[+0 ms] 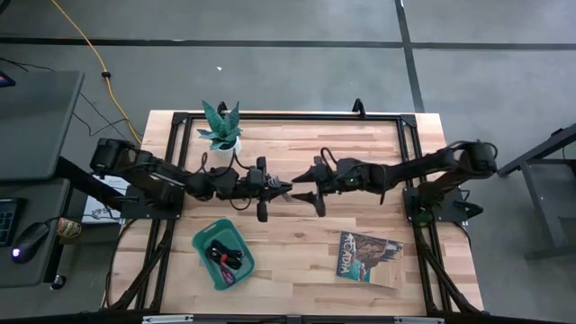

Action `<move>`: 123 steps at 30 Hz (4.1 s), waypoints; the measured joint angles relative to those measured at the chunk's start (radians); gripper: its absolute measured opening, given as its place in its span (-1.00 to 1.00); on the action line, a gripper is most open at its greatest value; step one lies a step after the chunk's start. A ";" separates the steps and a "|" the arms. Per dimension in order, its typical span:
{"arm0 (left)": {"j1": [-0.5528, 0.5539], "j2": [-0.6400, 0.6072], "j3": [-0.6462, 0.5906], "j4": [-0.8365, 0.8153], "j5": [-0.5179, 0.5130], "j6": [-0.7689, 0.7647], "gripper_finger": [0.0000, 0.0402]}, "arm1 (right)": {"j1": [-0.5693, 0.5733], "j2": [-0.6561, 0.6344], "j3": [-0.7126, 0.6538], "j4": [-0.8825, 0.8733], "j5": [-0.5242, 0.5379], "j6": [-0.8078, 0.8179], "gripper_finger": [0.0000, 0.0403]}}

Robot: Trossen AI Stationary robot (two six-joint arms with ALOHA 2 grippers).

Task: Pick and place USB-C Cables
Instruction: Put the white stripe USB cable into the green bin

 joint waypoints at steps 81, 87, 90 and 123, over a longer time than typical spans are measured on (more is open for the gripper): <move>-0.648 -0.269 0.324 -1.363 0.021 -0.219 -1.00 | 0.025 -0.518 -0.347 -0.066 0.261 -0.019 0.18; -0.655 -0.089 0.381 -1.402 0.002 -0.220 -1.00 | 0.025 -0.518 -0.347 -0.061 0.264 -0.019 0.18; -0.636 -0.021 0.396 -1.453 0.000 -0.220 -1.00 | 0.025 -0.515 -0.347 -0.065 0.264 -0.018 0.18; -0.607 0.295 0.397 -1.528 0.030 -0.235 -0.87 | 0.025 -0.437 -0.346 -0.045 0.263 -0.018 0.18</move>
